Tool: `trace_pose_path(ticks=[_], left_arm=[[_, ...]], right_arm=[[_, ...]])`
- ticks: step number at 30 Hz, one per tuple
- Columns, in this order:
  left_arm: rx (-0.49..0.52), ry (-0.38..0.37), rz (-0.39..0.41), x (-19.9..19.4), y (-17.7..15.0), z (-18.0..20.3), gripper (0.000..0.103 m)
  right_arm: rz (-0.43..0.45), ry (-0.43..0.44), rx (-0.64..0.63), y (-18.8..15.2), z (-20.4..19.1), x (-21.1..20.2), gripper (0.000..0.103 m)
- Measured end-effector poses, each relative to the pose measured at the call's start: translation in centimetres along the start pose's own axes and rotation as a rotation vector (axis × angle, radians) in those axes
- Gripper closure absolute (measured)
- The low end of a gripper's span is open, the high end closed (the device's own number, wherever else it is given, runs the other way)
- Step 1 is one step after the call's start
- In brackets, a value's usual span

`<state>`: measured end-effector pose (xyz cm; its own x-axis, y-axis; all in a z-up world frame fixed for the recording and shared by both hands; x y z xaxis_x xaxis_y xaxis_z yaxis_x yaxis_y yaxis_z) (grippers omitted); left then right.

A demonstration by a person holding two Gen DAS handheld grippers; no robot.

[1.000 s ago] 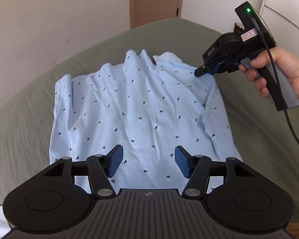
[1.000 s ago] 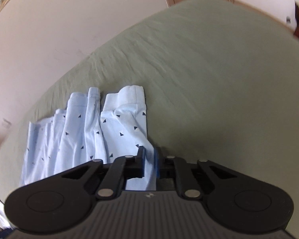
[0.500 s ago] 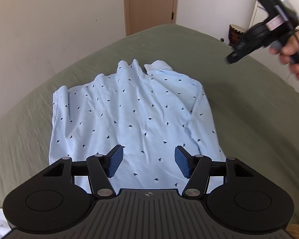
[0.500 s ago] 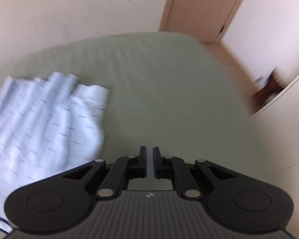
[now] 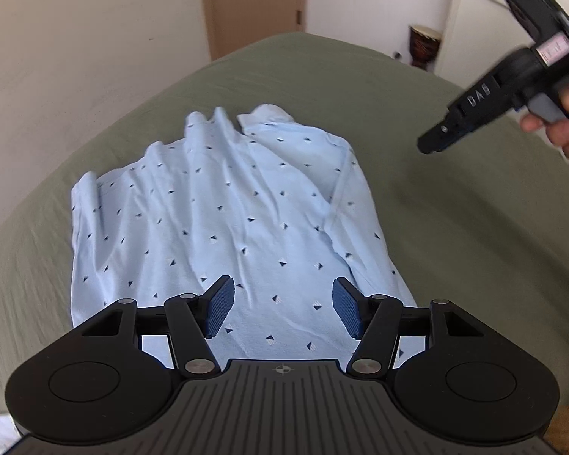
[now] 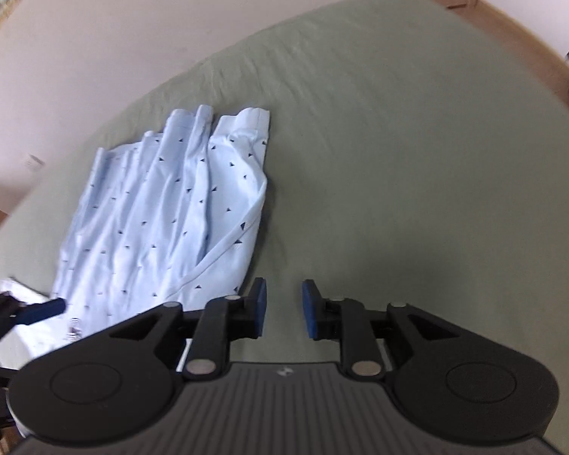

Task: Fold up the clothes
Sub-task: 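Grasp the other sleeve cuff with the right gripper, then fold the held sleeve across the shirt body with the right gripper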

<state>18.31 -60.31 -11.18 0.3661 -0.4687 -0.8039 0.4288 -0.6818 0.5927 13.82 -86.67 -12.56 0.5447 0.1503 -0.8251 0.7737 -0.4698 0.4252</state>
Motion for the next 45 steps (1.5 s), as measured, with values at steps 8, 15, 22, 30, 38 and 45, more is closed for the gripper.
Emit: trace_pose_path(ticks=[8, 15, 22, 30, 38, 45], left_arm=[[0.073, -0.031, -0.027, 1.6, 0.2, 0.8, 0.047], [0.077, -0.053, -0.046, 3.2, 0.2, 0.3, 0.047], [0.065, -0.065, -0.047, 3.9, 0.2, -0.4, 0.047], [0.063, -0.071, -0.035, 3.6, 0.2, -0.5, 0.047], [0.078, -0.104, -0.006, 2.1, 0.7, 0.4, 0.047], [0.07, -0.102, -0.005, 1.4, 0.6, 0.6, 0.047]], right_arm=[[-0.052, 0.081, 0.038, 2.9, 0.5, 2.8, 0.036], [-0.164, 0.042, -0.011, 6.0, -1.9, 8.0, 0.036], [-0.267, -0.008, -0.041, 6.3, -3.5, 11.5, 0.089], [-0.271, -0.069, -0.07, 6.9, -4.2, 8.6, 0.1], [-0.189, -0.232, -0.274, 7.1, -8.0, 1.9, 0.1], [-0.261, -0.118, -0.359, 3.2, -12.3, 6.6, 0.093]])
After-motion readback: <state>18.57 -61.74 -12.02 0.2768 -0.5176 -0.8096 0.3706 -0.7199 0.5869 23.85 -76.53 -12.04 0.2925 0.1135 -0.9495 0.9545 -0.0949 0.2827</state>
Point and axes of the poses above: each gripper's, at about its wrist camera, not at the fingertips, and x roughly the way its jaws point, z to its right, y to its top, the point moved 1 cm from there along x, roughly the way its jaws point, and after that the axes turned 4 degrees about z, right-handed, at the moved point
